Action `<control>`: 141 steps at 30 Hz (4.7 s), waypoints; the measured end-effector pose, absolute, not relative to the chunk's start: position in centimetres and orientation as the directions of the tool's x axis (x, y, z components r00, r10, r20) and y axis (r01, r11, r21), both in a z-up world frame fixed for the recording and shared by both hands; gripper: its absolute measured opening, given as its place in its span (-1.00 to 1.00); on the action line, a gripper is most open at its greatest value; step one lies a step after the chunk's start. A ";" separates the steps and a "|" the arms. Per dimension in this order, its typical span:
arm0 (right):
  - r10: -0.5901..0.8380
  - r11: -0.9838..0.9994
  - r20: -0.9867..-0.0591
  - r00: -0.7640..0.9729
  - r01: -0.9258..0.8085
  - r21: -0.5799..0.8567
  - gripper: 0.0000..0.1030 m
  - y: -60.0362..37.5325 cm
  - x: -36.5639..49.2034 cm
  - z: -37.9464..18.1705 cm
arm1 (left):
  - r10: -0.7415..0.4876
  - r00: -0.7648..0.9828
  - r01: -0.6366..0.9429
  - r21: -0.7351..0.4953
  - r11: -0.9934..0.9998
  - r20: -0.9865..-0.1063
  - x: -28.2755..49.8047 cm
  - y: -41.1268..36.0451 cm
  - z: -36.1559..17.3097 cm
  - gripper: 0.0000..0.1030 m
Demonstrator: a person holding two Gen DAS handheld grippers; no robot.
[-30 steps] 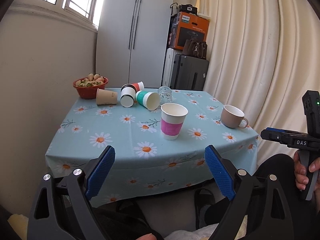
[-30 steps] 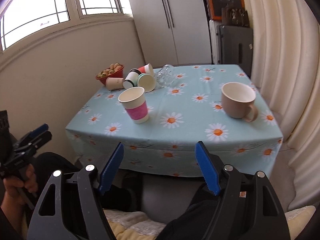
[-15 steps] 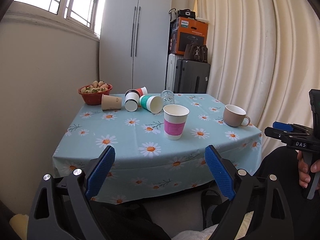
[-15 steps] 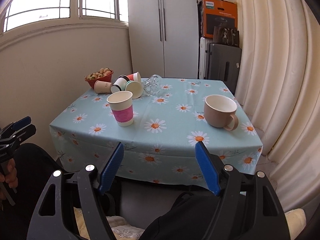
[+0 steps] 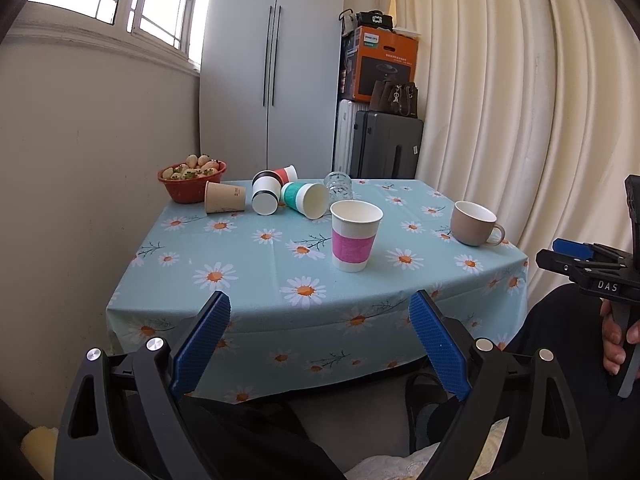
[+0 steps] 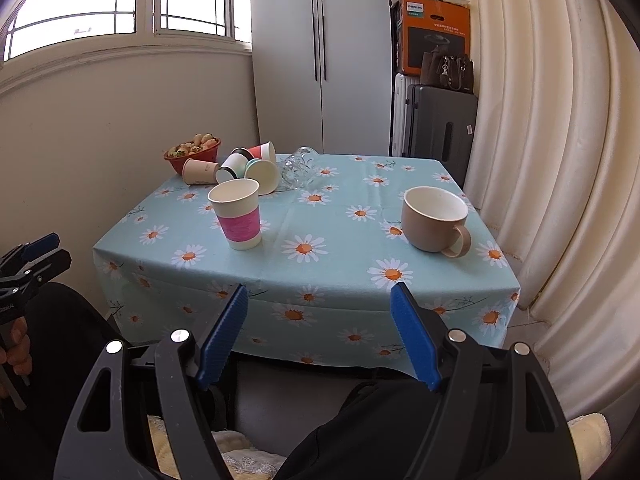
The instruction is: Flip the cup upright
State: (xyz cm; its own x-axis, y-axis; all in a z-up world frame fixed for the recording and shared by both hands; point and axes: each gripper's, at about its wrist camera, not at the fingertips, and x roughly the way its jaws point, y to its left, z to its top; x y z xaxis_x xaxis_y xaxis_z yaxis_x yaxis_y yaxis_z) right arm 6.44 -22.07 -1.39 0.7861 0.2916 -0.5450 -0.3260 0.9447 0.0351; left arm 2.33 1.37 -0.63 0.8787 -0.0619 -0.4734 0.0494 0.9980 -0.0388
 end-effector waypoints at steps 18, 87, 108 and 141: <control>0.271 0.948 -0.549 0.790 -0.318 0.011 0.51 -21.7 6.4 -1.6 | -0.068 0.880 0.041 -0.066 0.997 -0.470 2.1 1.7 -0.7 0.73; 0.260 0.952 -0.552 0.793 -0.305 0.011 0.90 -21.8 6.5 -1.9 | -0.059 0.876 0.028 -0.072 0.997 -0.479 2.2 1.6 -0.9 0.73; 0.258 0.953 -0.554 0.791 -0.303 0.010 0.90 -21.9 6.6 -1.9 | -0.064 0.871 0.036 -0.067 0.997 -0.486 2.1 1.3 -0.9 0.73; 0.257 0.953 -0.555 0.791 -0.303 0.010 0.90 -21.9 6.6 -1.9 | -0.066 0.869 0.037 -0.069 0.997 -0.490 2.2 1.3 -0.8 0.73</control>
